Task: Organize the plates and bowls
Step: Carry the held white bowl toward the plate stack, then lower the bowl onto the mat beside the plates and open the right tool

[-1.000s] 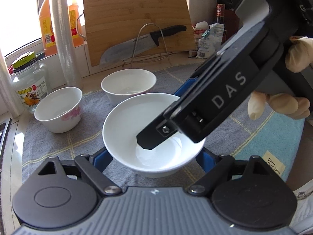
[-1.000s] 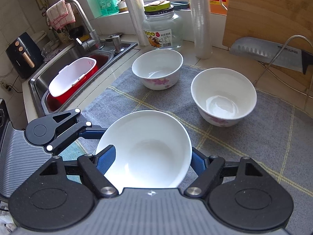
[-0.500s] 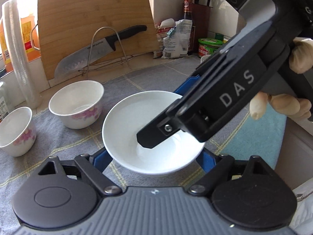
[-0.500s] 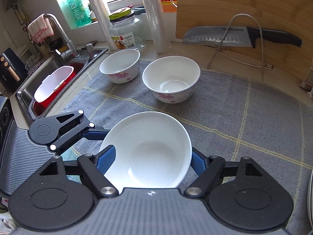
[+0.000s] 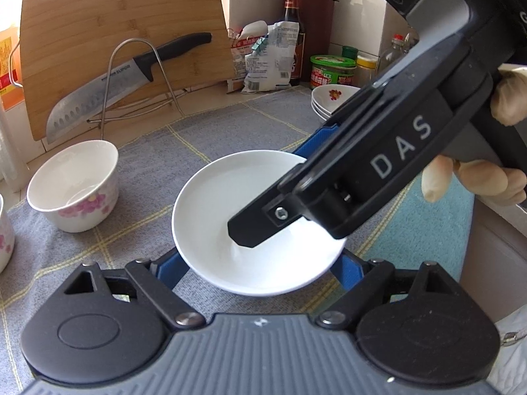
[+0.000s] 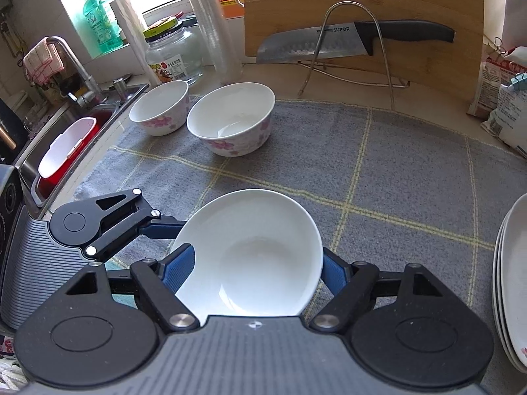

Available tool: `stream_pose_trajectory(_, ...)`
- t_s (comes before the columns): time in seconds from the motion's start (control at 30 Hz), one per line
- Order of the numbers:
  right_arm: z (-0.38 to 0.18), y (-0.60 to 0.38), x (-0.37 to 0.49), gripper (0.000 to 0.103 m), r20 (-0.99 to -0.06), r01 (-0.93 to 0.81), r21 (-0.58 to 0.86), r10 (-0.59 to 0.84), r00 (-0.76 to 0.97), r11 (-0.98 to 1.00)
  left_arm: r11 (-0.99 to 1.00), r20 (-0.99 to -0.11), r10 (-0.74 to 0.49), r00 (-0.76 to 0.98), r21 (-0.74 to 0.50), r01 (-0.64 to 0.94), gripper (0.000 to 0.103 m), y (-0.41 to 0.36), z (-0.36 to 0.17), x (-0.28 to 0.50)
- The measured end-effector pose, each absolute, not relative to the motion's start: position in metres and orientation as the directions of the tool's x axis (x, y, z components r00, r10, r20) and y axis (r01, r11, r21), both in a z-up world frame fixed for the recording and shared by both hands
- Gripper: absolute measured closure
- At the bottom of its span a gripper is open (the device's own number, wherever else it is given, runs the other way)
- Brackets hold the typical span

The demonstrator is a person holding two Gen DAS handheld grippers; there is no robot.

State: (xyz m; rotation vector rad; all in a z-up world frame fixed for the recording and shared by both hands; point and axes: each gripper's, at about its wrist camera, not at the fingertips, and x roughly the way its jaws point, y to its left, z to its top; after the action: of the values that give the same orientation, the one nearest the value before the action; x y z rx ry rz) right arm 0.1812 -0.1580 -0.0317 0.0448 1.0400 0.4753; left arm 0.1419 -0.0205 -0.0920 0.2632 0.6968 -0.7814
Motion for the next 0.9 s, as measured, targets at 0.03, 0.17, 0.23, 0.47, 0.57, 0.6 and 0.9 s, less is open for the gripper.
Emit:
stream_pose_trajectory(0.03, -0.033, -0.159, 0.181, 0.018, -0.819, -0.359, 0.256, 0.398, 0.413, 0.898, 0.692, -0.663, -0.553, 0.505, -0.029, 0.721, 0.013, -0.022, -0.093, 0.142)
stream_pose_trajectory(0.17, -0.037, -0.161, 0.184, 0.018, -0.822, -0.36, 0.264, 0.404, 0.401, 0.895, 0.695, -0.673, -0.548, 0.497, -0.036, 0.718, 0.013, -0.024, -0.096, 0.143)
stream_pose_trajectory(0.23, -0.038, -0.162, 0.184, 0.018, -0.824, -0.36, 0.264, 0.404, 0.399, 0.895, 0.697, -0.676, -0.543, 0.497, -0.034, 0.716, 0.013, -0.026, -0.097, 0.144)
stream_pose_trajectory(0.47, -0.041, -0.165, 0.188, 0.018, -0.827, -0.36, 0.267, 0.405, 0.391, 0.894, 0.7, -0.678, -0.543, 0.495, -0.04, 0.713, 0.013, -0.027, -0.097, 0.146)
stream_pose_trajectory(0.57, -0.042, -0.165, 0.188, 0.018, -0.828, -0.359, 0.271, 0.406, 0.386, 0.893, 0.701, -0.682, -0.54, 0.494, -0.04, 0.712, 0.013, -0.027, -0.097, 0.146)
stream_pose_trajectory(0.6, -0.042, -0.165, 0.188, 0.018, -0.829, -0.358, 0.27, 0.404, 0.386, 0.894, 0.7, -0.681, -0.54, 0.495, -0.037, 0.713, 0.013, -0.026, -0.097, 0.146)
stream_pose_trajectory(0.9, -0.044, -0.165, 0.189, 0.017, -0.828, -0.354, 0.277, 0.409, 0.383, 0.893, 0.702, -0.676, -0.542, 0.499, -0.038, 0.711, 0.013, -0.026, -0.098, 0.145)
